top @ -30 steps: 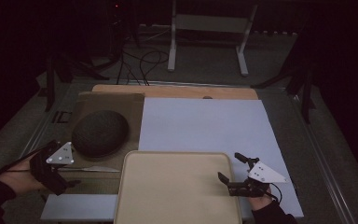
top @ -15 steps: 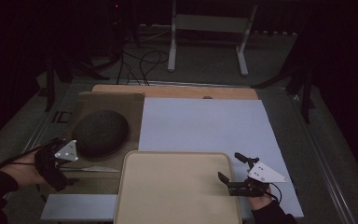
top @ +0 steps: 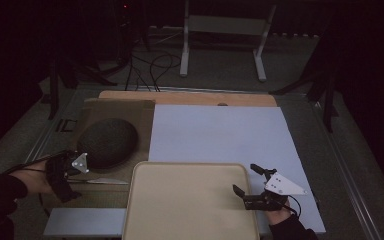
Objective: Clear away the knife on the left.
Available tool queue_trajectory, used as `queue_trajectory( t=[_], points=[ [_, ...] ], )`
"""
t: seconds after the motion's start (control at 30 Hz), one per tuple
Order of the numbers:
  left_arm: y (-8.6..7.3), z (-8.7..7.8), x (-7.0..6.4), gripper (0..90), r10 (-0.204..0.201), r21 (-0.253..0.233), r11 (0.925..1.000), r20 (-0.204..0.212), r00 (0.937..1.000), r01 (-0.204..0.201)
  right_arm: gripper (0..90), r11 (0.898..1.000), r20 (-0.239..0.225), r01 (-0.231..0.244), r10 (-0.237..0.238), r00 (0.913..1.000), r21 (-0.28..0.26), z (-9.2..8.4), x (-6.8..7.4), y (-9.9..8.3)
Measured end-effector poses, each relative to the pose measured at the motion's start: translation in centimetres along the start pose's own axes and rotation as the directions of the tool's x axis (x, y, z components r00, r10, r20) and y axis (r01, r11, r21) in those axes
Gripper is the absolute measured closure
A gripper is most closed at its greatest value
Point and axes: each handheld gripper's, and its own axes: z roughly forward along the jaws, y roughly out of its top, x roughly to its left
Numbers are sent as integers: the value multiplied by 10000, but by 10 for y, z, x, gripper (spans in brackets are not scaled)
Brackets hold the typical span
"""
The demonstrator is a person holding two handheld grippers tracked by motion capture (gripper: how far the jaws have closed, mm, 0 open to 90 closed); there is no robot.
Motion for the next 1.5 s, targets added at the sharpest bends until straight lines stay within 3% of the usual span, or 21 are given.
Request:
queue_trajectory(
  t=[0.23, 0.4, 0.47, 0.53, 0.73, 0.93, 1.07, 1.1, 1.2, 1.5],
  points=[
    [-3, 10, 3, 122, 215, 193, 9996, 168, 9996, -218, 82, 10000, -27, -13, 13, 10000, -13, 0, 0, 0],
    [-9, 16, 9, 204, 681, -17, 9977, -256, 9973, -682, 82, 10000, -31, 4, -4, 10000, -21, 0, 0, 0],
    [-9, 16, 9, 231, 681, -17, 9977, -256, 9973, -682, 82, 10000, -41, -1, 1, 10000, -22, 0, 0, 0],
    [-13, 19, 12, 322, 1103, -117, 9938, -234, 9936, -1106, 83, 10000, -57, -52, 53, 10000, 8, 1, 0, 0],
    [-19, 22, 17, 468, 1305, -212, 9912, -20, 9915, -1305, 82, 10000, -48, 4, -4, 10000, 2, 0, 0, 0],
    [-24, 26, 20, 521, 2118, -247, 9771, 122, 9772, -2115, 83, 10000, -22, -36, 36, 10000, 9, 1, 0, 0],
    [-25, 27, 22, 538, 2263, -403, 9734, 142, 9740, -2256, 83, 10000, -34, -17, 17, 10000, 20, 2, 0, 0],
    [-26, 28, 25, 576, 2481, -497, 9679, 345, 9681, -2463, 83, 10000, -36, -10, 10, 10000, 15, 2, 0, 0],
    [-27, 28, 27, 622, 2836, -685, 9574, 413, 9580, -2805, 83, 10000, -15, -14, 14, 10000, 7, 2, -1, 0],
    [-21, 31, 33, 681, 2703, -1016, 9593, 587, 9610, -2636, 83, 10000, 20, 18, -18, 10000, 17, 1, -1, 1]
  ],
)
